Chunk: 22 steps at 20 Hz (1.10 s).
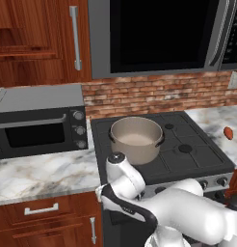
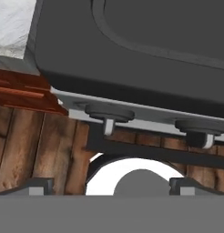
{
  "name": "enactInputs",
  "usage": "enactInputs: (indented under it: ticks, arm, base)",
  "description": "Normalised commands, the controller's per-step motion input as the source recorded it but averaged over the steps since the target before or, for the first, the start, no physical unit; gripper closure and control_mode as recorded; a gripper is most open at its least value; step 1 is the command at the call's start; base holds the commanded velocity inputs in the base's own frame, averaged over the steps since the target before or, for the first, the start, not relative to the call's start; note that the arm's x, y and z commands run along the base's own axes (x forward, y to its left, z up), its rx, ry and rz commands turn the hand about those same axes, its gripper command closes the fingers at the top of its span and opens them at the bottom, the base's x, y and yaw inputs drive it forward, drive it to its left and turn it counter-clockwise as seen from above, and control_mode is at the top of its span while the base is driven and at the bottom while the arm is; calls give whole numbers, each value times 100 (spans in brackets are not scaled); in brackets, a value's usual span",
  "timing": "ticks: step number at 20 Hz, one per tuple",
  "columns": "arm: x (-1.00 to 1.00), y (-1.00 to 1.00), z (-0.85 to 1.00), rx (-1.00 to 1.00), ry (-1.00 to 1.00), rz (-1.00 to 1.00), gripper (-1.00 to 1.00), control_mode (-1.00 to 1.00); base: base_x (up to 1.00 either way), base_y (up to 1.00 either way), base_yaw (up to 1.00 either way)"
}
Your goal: Turn on the burner for the pot on the stove. Wait thirty seconds for the pot to heat up. Then add the sweet potato to the pot.
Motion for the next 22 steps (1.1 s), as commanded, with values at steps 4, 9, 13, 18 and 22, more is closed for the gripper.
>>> enactInputs:
  ticks: [4, 9, 13, 18, 22]
  arm:
    - [-2, -4, -67, 0, -23, 3, -100, -100]
    - [0, -3, -56, 0, -41, 6, -100, -100]
    - [1, -28, -37, 7, -42, 0, -100, -100]
    - [4, -51, -53, 15, -18, 0, -100, -100]
    - [27, -50, -19, 19, -17, 0, -100, -100]
  base:
    - [0, 0, 0]
    - [0, 0, 0]
    - [0, 0, 0]
    - [0, 0, 0]
    - [0, 0, 0]
